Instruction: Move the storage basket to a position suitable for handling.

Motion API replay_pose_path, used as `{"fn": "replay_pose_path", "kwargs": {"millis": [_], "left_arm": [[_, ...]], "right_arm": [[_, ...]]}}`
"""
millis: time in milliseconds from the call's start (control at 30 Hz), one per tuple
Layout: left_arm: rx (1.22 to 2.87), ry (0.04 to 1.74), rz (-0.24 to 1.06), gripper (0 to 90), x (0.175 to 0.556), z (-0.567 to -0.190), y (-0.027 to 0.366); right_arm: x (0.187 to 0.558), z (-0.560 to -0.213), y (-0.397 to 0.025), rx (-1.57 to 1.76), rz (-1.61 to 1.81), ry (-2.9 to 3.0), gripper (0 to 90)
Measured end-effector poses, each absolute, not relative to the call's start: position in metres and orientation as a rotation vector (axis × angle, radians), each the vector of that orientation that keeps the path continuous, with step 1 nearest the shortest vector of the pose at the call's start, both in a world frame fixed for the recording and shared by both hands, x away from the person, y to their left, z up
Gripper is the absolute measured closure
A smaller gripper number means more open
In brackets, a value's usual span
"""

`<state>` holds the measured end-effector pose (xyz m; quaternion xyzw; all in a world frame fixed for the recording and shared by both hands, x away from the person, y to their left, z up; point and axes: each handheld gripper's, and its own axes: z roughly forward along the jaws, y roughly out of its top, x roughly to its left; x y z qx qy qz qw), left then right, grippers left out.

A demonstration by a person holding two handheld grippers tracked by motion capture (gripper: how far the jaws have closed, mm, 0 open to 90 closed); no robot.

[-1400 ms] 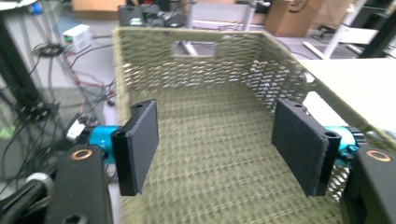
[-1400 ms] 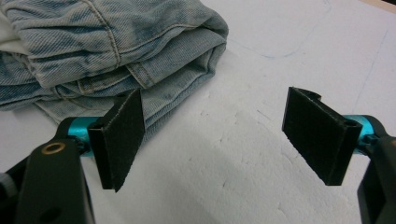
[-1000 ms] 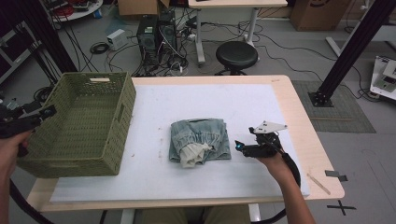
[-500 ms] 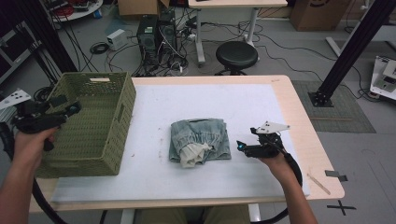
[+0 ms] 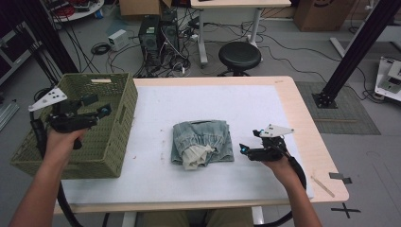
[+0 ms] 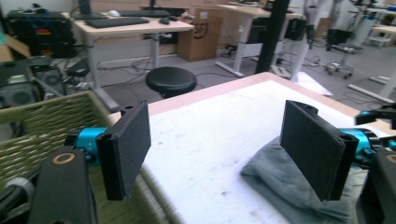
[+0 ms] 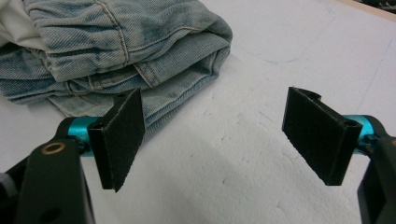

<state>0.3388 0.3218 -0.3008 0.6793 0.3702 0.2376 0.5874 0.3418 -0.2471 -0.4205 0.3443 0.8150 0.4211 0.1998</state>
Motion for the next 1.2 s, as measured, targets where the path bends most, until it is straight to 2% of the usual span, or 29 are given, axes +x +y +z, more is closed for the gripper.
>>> {"fn": "replay_pose_path", "kwargs": {"millis": [533, 900, 1200], "left_arm": [[1.614, 0.818, 0.499, 24.8, 0.35, -0.308, 0.263], [1.631, 0.724, 0.449, 24.8, 0.356, -0.331, 0.219], [1.627, 0.731, 0.418, 24.8, 0.356, -0.35, 0.196]], "right_arm": [[0.342, -0.422, -0.248, 0.927, 1.195, 2.283, 22.1], [0.344, -0.422, -0.248, 0.935, 1.217, 2.284, 22.1], [0.343, -0.419, -0.25, 0.953, 1.249, 2.267, 22.1]]}}
